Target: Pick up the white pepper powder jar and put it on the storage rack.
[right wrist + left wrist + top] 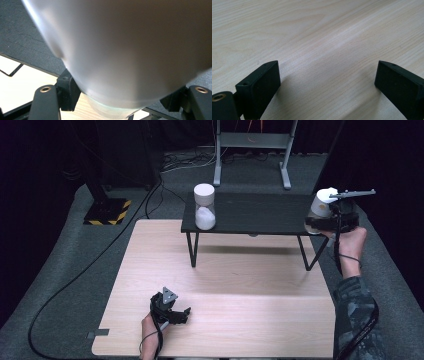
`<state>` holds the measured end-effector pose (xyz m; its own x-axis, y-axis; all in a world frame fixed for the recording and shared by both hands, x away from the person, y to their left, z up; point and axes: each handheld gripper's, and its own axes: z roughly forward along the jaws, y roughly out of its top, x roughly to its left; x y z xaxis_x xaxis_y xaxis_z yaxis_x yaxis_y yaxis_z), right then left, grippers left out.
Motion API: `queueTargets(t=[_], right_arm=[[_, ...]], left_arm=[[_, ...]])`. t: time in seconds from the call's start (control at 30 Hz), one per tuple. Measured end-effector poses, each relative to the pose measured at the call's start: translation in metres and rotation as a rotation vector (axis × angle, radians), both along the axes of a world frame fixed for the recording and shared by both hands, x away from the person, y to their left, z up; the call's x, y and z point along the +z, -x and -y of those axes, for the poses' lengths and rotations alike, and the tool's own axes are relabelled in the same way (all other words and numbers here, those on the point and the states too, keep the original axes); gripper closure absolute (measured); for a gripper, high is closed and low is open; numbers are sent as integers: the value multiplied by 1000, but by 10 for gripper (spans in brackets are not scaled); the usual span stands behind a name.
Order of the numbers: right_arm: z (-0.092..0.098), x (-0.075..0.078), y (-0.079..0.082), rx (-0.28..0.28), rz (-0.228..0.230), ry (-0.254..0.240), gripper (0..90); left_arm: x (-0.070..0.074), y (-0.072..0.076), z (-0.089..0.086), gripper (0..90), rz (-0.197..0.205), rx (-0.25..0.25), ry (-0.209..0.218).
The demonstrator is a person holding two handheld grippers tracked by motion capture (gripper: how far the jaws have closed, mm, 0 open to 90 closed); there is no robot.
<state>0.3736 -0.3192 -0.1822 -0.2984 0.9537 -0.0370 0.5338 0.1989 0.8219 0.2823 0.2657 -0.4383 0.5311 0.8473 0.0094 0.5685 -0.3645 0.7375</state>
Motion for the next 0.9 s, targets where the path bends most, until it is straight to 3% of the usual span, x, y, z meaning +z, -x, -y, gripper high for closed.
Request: queueTargets(t=[0.9], right_arm=[[-6, -5, -22, 29, -33, -10, 301]], left_arm=[[0, 0, 0, 64, 1, 1, 3]])
